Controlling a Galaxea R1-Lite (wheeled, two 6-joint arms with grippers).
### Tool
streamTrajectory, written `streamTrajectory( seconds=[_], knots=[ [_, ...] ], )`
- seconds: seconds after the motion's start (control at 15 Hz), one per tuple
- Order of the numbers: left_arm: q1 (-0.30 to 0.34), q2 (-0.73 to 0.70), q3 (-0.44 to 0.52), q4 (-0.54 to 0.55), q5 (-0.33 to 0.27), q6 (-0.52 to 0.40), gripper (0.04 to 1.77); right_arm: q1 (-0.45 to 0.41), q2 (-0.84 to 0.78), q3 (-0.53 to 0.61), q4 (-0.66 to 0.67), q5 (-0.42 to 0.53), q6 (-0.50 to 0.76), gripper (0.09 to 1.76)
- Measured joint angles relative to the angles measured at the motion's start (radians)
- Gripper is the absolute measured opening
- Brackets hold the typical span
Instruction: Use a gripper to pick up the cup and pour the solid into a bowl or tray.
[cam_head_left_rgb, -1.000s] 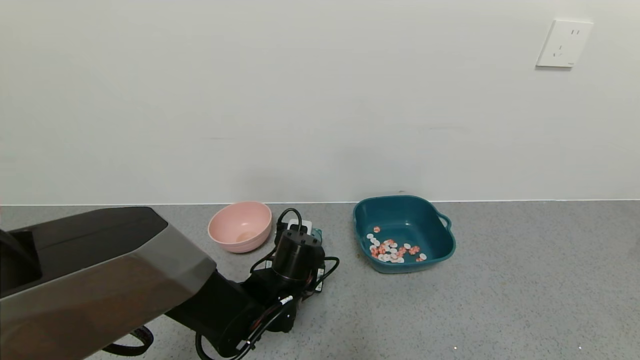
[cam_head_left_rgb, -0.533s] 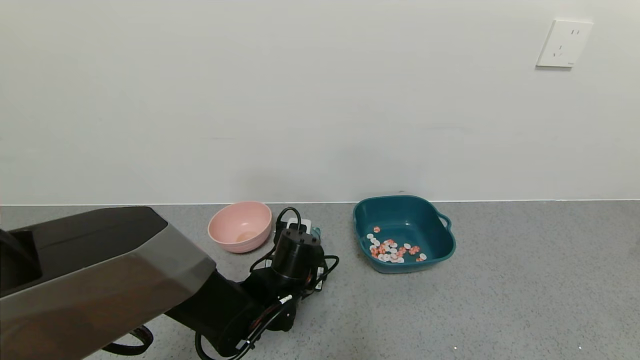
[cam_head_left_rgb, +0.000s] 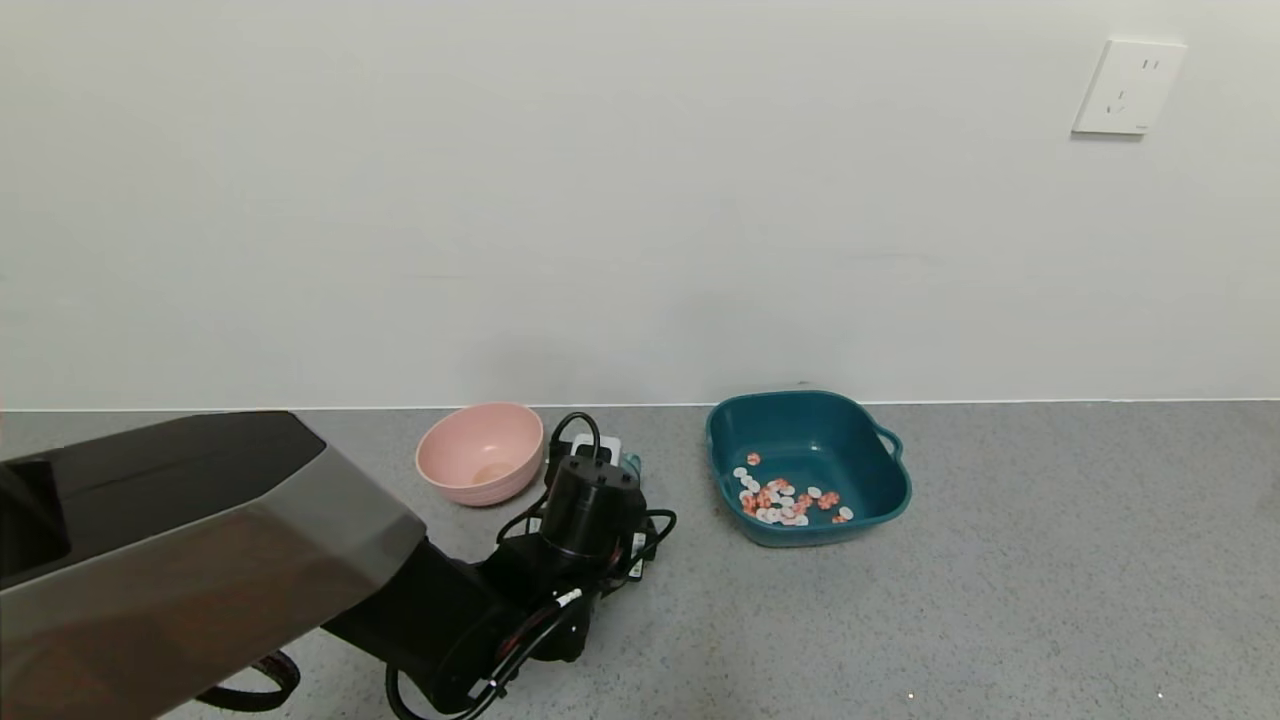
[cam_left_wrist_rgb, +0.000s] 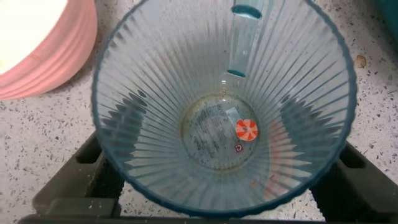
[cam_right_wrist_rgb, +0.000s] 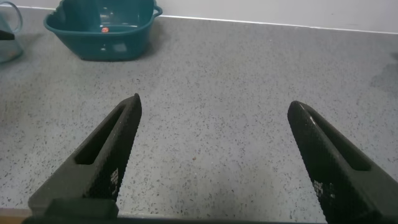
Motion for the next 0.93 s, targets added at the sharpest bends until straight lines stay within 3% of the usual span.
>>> streamTrajectory(
  seconds=[0.53,0.93],
  knots=[
    [-0.001,-0.120,0.039,0.078,0.000,0.012,1.69,0.000,0.000,0.000,0.000,0.000,0.000,1.71],
    [-0.001,-0.293,0.144,0.092,0.001,0.022,1.70,0.000,0.000,0.000,0.000,0.000,0.000,1.71]
  ],
)
